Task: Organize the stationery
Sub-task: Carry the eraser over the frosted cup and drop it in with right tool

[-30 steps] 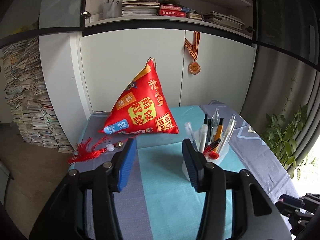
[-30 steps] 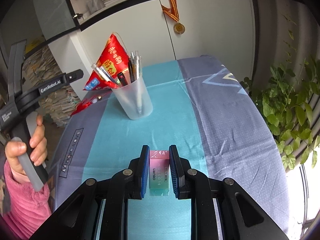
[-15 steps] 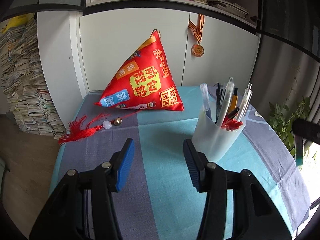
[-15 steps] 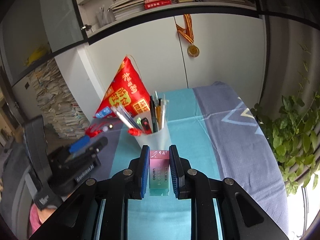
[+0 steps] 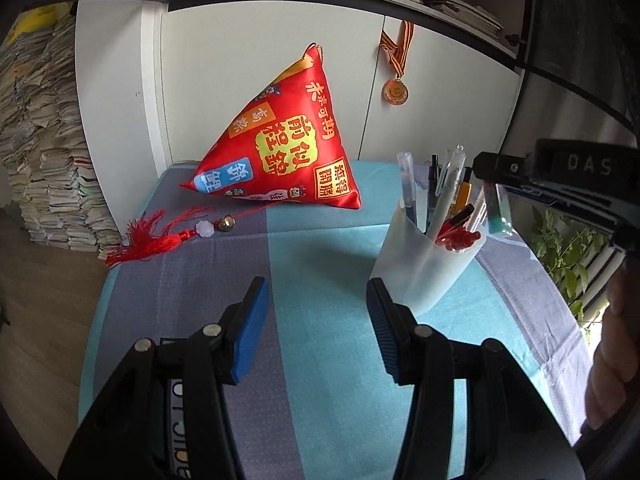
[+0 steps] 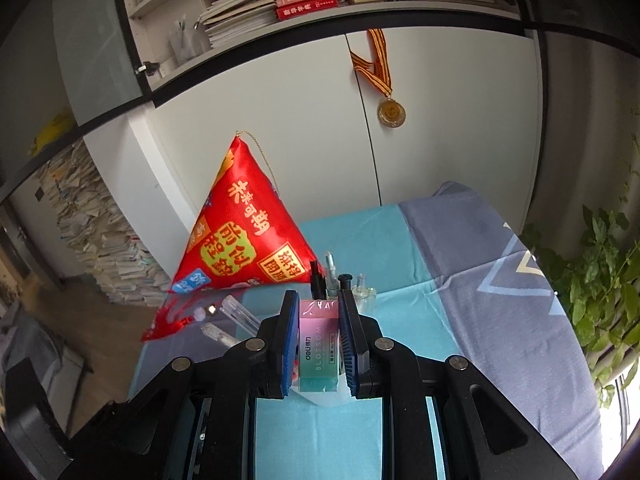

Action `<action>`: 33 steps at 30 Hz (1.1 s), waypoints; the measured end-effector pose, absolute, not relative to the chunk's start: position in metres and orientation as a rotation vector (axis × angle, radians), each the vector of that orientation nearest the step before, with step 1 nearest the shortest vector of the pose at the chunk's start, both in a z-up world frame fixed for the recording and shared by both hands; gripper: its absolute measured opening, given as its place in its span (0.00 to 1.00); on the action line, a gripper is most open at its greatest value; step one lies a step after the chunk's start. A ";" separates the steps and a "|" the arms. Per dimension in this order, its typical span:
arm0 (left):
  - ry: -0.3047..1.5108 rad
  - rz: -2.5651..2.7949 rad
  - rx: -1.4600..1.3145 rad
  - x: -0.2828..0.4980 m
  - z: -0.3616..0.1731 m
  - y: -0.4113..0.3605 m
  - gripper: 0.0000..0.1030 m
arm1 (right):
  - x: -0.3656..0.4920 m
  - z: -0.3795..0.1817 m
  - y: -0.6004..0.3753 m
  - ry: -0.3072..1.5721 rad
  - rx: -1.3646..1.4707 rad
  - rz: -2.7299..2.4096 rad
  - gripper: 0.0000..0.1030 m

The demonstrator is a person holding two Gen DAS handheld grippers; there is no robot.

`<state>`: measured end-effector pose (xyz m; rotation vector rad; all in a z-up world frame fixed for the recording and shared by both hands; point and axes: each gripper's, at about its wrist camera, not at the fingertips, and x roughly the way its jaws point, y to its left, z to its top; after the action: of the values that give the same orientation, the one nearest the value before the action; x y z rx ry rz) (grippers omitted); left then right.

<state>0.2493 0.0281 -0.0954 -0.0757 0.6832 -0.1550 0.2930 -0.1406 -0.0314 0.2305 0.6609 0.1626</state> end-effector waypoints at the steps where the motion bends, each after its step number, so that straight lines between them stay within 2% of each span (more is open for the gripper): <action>1: 0.684 -0.157 -0.089 0.249 -0.095 0.030 0.47 | 0.295 -0.034 -0.140 0.661 0.229 0.157 0.20; 33: 0.698 -0.159 -0.074 0.250 -0.096 0.027 0.48 | 0.309 -0.050 -0.136 0.668 0.251 0.169 0.20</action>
<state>0.2504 0.0275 -0.0962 -0.0736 0.6983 -0.1594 0.3094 -0.1363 -0.0505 0.2507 0.6679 0.1692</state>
